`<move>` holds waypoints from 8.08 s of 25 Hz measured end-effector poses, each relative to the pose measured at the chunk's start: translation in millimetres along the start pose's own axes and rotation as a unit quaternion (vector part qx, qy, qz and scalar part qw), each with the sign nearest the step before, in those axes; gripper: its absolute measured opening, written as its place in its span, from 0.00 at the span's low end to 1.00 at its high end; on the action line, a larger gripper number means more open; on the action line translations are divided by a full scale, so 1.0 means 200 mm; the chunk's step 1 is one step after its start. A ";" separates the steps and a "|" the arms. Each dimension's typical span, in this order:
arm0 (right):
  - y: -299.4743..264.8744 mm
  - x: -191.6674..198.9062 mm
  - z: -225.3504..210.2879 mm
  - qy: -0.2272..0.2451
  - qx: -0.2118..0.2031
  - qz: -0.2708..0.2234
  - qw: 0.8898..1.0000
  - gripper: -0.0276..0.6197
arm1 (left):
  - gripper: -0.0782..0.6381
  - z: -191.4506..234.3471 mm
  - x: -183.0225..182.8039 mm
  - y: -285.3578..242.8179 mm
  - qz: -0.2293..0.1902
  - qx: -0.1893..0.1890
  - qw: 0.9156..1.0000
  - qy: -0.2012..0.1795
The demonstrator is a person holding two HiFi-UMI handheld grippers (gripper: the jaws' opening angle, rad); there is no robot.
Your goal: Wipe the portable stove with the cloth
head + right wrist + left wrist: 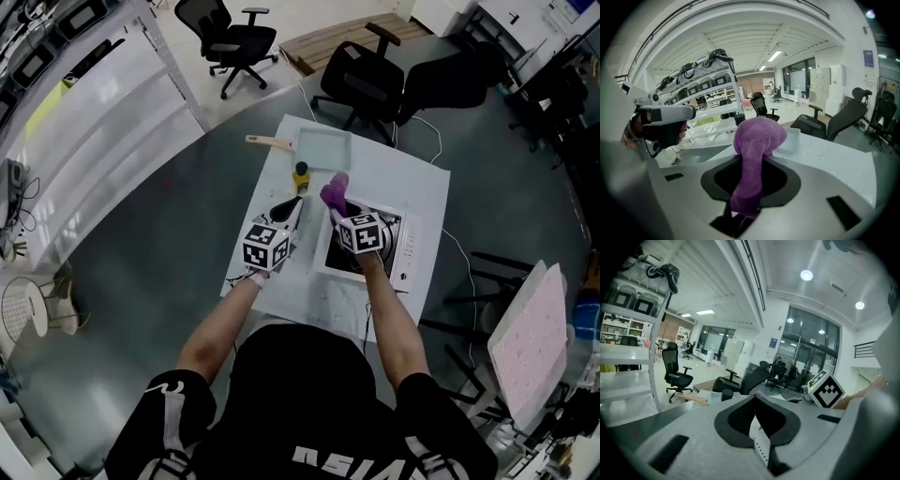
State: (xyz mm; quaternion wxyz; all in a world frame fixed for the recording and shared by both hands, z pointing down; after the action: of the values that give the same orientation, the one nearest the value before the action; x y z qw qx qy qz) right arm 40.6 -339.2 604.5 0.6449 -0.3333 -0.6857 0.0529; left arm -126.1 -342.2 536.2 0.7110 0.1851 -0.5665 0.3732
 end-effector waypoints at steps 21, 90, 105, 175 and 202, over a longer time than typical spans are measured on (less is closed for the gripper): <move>-0.39 0.02 -0.14 -0.021 0.033 0.031 0.999 0.20 | 0.12 0.30 0.07 -0.20 0.029 0.008 0.999 0.021; 0.67 0.65 0.77 0.021 -0.072 0.058 0.996 0.20 | 0.12 -0.48 0.31 0.97 -0.030 -0.090 0.995 0.031; 0.97 0.45 0.47 0.024 -0.028 -0.015 0.999 0.20 | 0.12 -0.73 0.20 0.82 -0.048 -0.058 0.997 0.002; -0.50 -0.02 -0.43 0.064 -0.165 0.087 0.980 0.20 | 0.12 -0.02 0.30 -0.49 0.050 -0.082 0.994 0.050; 0.03 0.09 -0.98 0.018 -0.051 0.071 0.996 0.20 | 0.12 -0.49 0.33 -0.76 0.073 0.015 0.997 0.029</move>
State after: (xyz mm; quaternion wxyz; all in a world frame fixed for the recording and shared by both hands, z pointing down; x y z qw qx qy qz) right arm 224.3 -395.1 647.5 0.6339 -0.4144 -0.6505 0.0574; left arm 58.0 -353.4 595.2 0.6955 0.1432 -0.5515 0.4378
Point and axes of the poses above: the fingertips, and each gripper's own axes: y backward along the fingers, z to its left, x out of its underside, the point moved 6 cm from there along y, backward along the fingers, and after that the axes turned 10 degrees about -z, right-handed, at the moved point
